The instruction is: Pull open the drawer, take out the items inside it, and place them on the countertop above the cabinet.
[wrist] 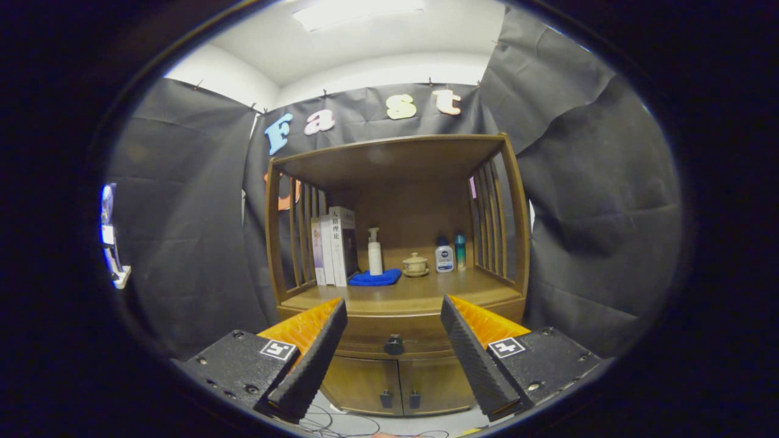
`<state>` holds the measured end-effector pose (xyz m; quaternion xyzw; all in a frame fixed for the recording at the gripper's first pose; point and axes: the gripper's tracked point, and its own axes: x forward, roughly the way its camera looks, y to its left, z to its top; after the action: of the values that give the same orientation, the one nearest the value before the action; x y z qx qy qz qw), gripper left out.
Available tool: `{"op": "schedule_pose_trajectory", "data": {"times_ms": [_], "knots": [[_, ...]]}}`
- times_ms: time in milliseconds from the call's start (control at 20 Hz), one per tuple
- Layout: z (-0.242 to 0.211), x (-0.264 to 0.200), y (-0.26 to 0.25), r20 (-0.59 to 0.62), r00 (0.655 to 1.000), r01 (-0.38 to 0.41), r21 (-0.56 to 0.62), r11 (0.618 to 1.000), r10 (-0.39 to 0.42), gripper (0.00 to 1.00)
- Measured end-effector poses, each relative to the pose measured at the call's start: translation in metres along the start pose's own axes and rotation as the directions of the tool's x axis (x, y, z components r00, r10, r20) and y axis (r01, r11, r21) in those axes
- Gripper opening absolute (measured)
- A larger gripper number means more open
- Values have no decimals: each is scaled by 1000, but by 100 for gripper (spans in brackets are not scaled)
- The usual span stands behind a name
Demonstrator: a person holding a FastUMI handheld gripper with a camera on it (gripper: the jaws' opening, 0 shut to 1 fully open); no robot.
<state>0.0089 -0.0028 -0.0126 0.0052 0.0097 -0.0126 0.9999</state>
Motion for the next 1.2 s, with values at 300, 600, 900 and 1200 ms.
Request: {"op": "schedule_pose_trajectory", "data": {"times_ms": [300,600,900,1200], "knots": [[-27,24,-2,-32,999,17,-16,1000,-17,99],[-71,73,-10,-122,992,29,-26,999,-32,100],[-113,125,-10,-201,978,39,-40,998,-46,96],[-154,163,-10,-275,959,55,-56,997,-69,75]]}}
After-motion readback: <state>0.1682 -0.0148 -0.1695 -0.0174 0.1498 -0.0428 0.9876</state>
